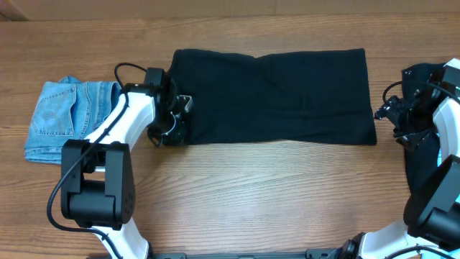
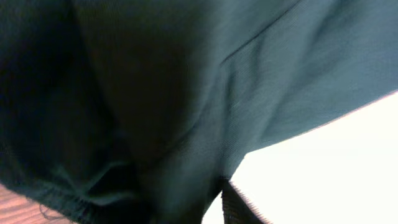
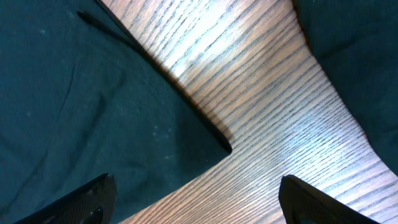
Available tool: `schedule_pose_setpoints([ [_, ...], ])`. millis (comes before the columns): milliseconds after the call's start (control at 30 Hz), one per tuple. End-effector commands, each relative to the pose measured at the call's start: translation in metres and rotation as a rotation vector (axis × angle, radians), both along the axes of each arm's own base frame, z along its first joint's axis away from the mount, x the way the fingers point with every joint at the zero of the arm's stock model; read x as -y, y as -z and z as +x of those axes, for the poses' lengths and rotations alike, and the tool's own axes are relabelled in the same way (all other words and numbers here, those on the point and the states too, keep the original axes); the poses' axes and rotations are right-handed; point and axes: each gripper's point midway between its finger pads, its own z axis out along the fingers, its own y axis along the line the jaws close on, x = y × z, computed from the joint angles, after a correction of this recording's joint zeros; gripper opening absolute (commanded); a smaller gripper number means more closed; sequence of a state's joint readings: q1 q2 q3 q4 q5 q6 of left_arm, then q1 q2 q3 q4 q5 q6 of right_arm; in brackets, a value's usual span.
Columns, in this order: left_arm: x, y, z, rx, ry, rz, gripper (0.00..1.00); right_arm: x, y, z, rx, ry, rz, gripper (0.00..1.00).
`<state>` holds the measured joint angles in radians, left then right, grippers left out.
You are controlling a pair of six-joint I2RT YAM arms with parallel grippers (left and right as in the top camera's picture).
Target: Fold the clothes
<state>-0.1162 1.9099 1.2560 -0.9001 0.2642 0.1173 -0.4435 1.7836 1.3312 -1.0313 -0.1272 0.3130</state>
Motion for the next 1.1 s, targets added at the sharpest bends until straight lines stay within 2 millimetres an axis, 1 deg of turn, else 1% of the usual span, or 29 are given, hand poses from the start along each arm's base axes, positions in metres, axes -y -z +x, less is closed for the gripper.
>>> schedule_pose_setpoints([
  [0,-0.037,0.008,0.000,-0.004,-0.116,0.194,0.04,-0.002,0.002,0.004,0.017,-0.066,-0.007,0.86],
  [67,-0.059,0.005,0.004,0.007,-0.215,0.275,0.04,0.000,0.005,0.008,0.034,-0.091,-0.020,0.83],
  [133,-0.073,0.003,0.007,0.012,-0.283,0.277,0.04,-0.003,0.010,0.005,0.029,-0.123,-0.013,0.78],
  [200,-0.079,0.003,0.011,0.014,-0.322,0.242,0.04,-0.016,0.018,0.002,0.046,-0.160,0.048,0.72],
  [267,-0.085,0.003,0.014,0.023,-0.345,0.228,0.04,-0.029,0.026,-0.003,0.050,-0.183,0.102,0.68],
  [333,-0.085,0.002,0.019,0.039,-0.346,0.209,0.05,-0.043,0.030,-0.008,0.057,-0.205,0.171,0.63],
  [367,-0.084,0.002,0.021,0.045,-0.347,0.202,0.07,-0.052,0.028,-0.008,0.079,-0.240,0.217,0.59],
  [400,-0.084,0.002,0.022,0.049,-0.347,0.201,0.09,-0.060,0.027,-0.011,0.079,-0.268,0.254,0.58],
  [500,-0.084,0.002,0.024,0.057,-0.348,0.198,0.11,-0.070,0.027,-0.025,0.026,-0.285,0.286,0.56],
  [533,-0.084,0.001,0.024,0.059,-0.348,0.197,0.11,-0.075,0.028,-0.030,0.006,-0.290,0.299,0.51],
  [567,-0.084,0.001,0.024,0.060,-0.349,0.197,0.11,-0.081,0.030,-0.033,-0.006,-0.297,0.315,0.48],
  [667,-0.084,0.001,0.024,0.060,-0.349,0.197,0.12,-0.095,0.041,-0.042,-0.033,-0.325,0.328,0.47],
  [733,-0.084,0.001,0.024,0.060,-0.349,0.197,0.13,-0.101,0.050,-0.047,-0.047,-0.323,0.333,0.45],
  [833,-0.084,0.001,0.024,0.059,-0.349,0.197,0.12,-0.104,0.058,-0.050,-0.051,-0.306,0.333,0.44],
  [867,-0.084,0.001,0.024,0.059,-0.349,0.197,0.12,-0.102,0.060,-0.052,-0.064,-0.295,0.323,0.43],
  [900,-0.084,0.001,0.024,0.059,-0.349,0.197,0.13,-0.099,0.062,-0.055,-0.085,-0.288,0.306,0.40],
  [967,-0.084,0.001,0.024,0.060,-0.349,0.196,0.13,-0.093,0.065,-0.061,-0.130,-0.248,0.271,0.40],
  [1000,-0.083,0.001,0.024,0.059,-0.349,0.194,0.12,-0.088,0.066,-0.064,-0.153,-0.225,0.246,0.48],
  [1033,-0.082,0.001,0.024,0.058,-0.348,0.188,0.12,-0.086,0.067,-0.065,-0.159,-0.218,0.235,0.51],
  [1067,-0.081,0.001,0.024,0.058,-0.348,0.183,0.12,-0.085,0.067,-0.064,-0.159,-0.218,0.233,0.52],
])
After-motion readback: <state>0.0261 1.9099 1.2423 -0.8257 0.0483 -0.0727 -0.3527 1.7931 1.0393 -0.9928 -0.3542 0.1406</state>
